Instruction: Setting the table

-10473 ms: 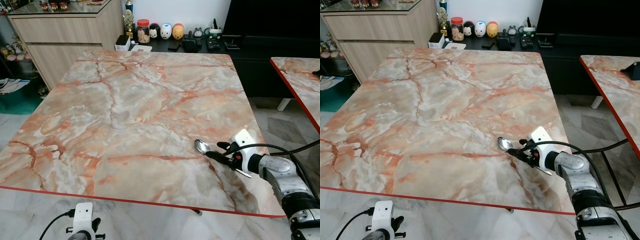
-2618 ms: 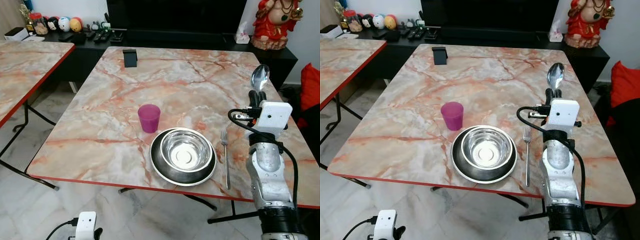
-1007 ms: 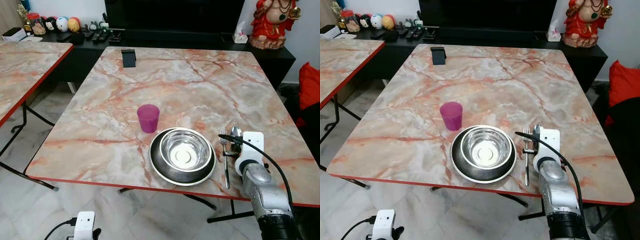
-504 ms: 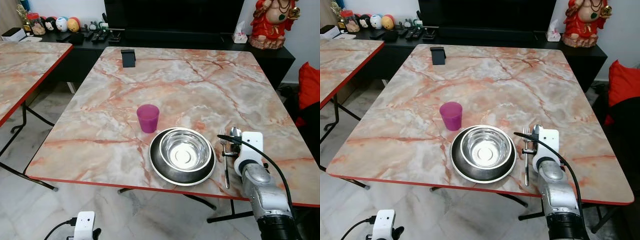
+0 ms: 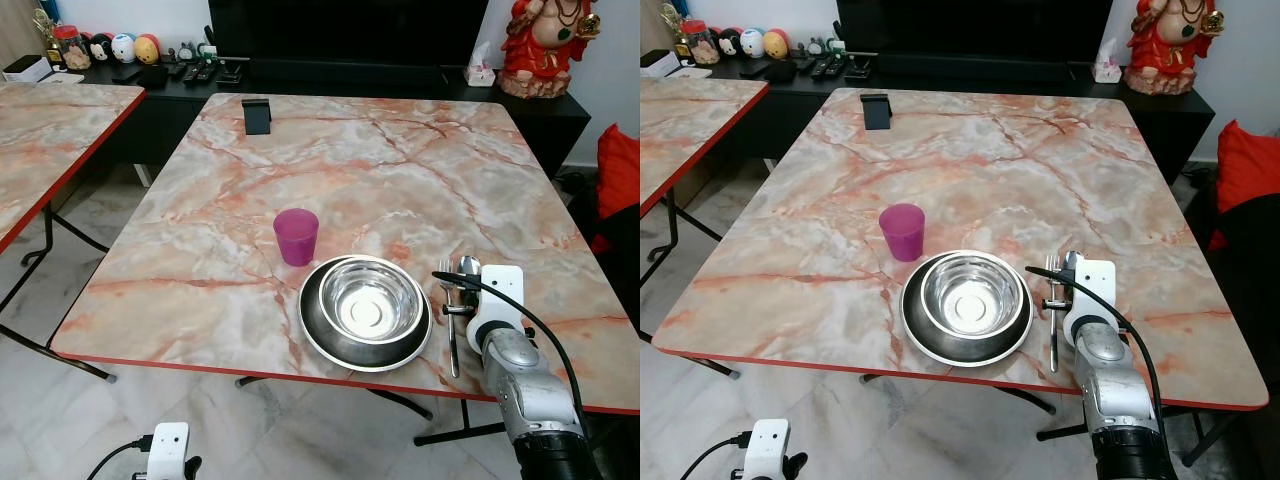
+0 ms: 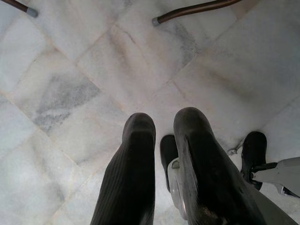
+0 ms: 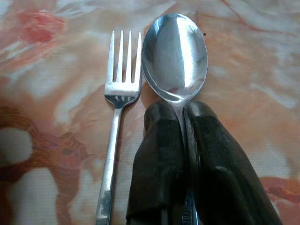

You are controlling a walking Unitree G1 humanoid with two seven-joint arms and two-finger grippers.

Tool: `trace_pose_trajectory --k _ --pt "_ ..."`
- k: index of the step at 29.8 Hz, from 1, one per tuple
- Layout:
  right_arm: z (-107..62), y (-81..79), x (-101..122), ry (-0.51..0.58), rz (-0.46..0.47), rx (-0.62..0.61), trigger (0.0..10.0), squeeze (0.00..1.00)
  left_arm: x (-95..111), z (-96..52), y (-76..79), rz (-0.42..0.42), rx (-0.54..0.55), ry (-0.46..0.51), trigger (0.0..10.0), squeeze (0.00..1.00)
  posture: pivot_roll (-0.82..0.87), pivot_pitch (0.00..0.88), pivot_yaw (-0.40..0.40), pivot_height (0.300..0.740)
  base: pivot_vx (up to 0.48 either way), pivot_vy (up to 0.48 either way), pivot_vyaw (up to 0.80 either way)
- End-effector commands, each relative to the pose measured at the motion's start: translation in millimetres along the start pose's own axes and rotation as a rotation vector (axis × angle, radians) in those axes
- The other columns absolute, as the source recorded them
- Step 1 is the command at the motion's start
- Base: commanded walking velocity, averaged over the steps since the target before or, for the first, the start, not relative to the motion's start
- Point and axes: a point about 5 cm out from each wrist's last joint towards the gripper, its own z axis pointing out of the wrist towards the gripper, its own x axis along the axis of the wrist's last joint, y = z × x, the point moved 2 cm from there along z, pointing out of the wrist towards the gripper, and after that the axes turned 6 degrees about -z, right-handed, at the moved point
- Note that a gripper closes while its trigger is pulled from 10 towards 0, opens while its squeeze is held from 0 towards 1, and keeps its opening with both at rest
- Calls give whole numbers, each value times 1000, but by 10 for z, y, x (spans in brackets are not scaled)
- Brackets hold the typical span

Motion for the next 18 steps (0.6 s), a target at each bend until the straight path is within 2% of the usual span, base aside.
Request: trace_pose_trajectory --k 1,18 --pt "-5 -18 -27 -10 2 1 10000 0 -63 -11 1 9 0 -25 10000 0 -89 0 -13 740 0 0 0" --pt "2 -57 -60 -21 3 9 10000 0 -67 -15 -15 10 -1 -28 10000 0 -85 0 -13 740 0 0 0"
